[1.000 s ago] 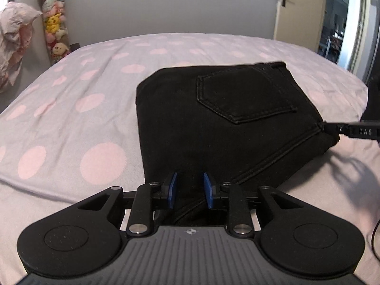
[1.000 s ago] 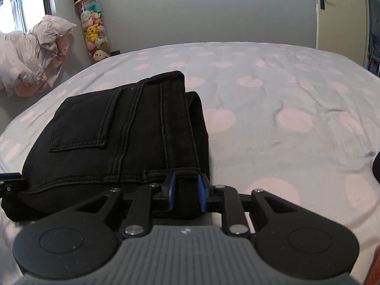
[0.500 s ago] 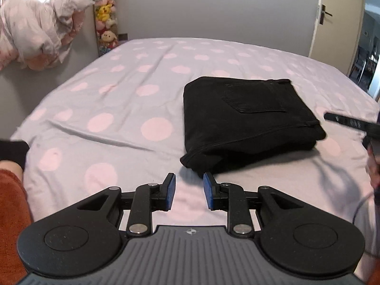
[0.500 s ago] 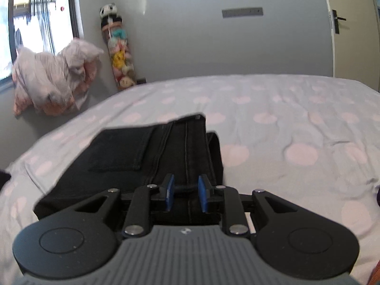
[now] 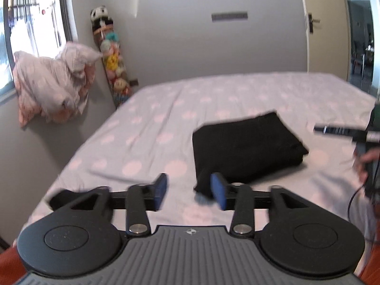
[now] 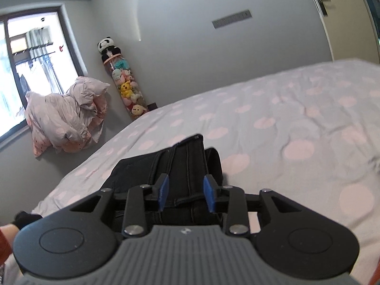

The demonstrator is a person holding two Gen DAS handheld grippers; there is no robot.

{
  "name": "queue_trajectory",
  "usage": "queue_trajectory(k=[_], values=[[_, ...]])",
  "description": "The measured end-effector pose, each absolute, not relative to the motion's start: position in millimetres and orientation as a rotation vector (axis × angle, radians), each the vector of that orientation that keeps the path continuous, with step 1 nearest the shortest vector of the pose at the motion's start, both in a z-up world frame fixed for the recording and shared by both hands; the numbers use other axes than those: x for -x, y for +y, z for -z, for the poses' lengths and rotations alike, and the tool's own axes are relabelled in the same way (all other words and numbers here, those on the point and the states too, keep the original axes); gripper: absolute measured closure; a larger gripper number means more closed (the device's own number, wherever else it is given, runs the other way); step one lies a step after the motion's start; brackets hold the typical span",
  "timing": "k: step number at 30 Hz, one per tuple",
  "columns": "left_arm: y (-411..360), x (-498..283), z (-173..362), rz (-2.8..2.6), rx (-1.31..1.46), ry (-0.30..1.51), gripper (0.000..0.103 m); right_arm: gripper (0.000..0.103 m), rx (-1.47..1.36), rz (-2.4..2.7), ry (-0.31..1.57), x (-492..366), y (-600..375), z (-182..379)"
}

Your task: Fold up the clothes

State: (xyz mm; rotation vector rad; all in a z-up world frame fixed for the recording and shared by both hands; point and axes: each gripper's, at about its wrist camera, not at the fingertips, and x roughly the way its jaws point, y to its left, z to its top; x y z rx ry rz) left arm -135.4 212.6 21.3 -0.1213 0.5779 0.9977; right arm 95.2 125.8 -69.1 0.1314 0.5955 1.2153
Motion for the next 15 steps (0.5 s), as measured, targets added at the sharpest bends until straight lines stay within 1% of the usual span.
queue_trajectory(k=[3,5,7,10,11,13,15], values=[[228.7,126.8,-42.6,-0.959,0.17,0.517,0.045,0.048,-0.172,-1.207,0.635,-102.4,122.1,73.6],[244.4,118.9,-56.1,-0.924,0.227,0.477,0.044,0.044,-0.217,-1.207,0.654,-107.8,117.0,75.5],[260.4,110.7,-68.4,-0.882,0.285,0.432,0.04,0.031,-0.277,-1.201,0.672,-115.1,110.8,78.0],[287.3,101.2,-75.6,-0.822,0.402,0.372,0.031,0.026,-0.395,-1.195,0.746,-129.6,102.9,85.3],[298.5,97.2,-71.6,-0.813,0.43,0.38,0.028,0.025,-0.43,-1.189,0.777,-134.1,101.7,88.5],[321.3,88.7,-60.5,-0.803,0.473,0.409,0.025,0.024,-0.493,-1.177,0.836,-142.7,100.2,94.7],[346.5,79.1,-40.0,-0.819,0.495,0.462,0.02,0.023,-0.498,-1.177,0.872,-148.3,104.3,98.7]])
